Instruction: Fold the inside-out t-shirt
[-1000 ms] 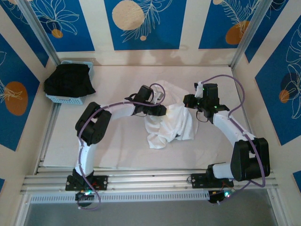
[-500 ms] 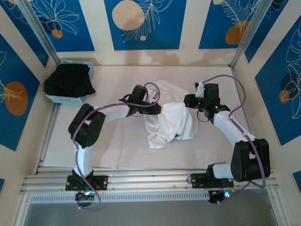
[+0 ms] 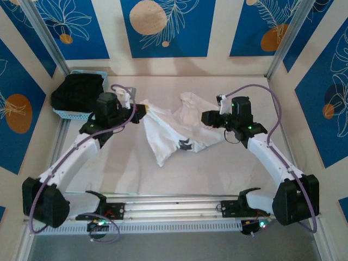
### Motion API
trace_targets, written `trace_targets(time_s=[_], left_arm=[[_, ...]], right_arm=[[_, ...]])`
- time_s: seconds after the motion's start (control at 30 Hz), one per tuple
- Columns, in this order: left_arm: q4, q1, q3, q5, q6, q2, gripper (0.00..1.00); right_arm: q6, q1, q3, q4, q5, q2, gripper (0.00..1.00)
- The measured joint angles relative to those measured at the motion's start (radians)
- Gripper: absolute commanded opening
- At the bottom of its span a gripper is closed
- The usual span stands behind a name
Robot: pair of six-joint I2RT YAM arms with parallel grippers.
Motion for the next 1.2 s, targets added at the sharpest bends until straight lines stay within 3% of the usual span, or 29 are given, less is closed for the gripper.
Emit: trace_targets(time_s=[0.2, 0.33, 0.53, 0.7, 0.77, 0.97, 1.2], left_arm=[[-0.086, 0.014, -0.005, -0.092, 0.02, -0.047, 0.0], [-0.111, 0.016, -0.005, -0.103, 0.024, -0.046, 0.0], [-0.121, 0.016, -0.005, -0.103, 0.024, -0.045, 0.0], [-0.122, 0.016, -0.005, -0.11, 0.027, -0.042, 0.0], [-0.126, 0.019, -0.005, -0.119, 0.027, -0.04, 0.0], [-0.198, 0.06, 0.044, -0.147, 0.035, -0.04, 0.0], [-0.275, 0.201, 0.29, -0.144, 0.018, -0.062, 0.0]], right_arm=[[-0.034, -0.012, 0.136, -0.074, 0.205, 0.279, 0.49], [-0.072, 0.004, 0.185, -0.159, 0.298, 0.463, 0.5], [-0.113, 0.062, 0.266, -0.266, 0.369, 0.613, 0.47], [-0.146, 0.091, 0.379, -0.33, 0.399, 0.682, 0.06], [-0.156, 0.092, 0.401, -0.34, 0.419, 0.697, 0.0], [-0.164, 0.054, 0.396, -0.379, 0.408, 0.588, 0.0], [-0.101, -0.162, 0.415, -0.319, 0.116, 0.139, 0.0]])
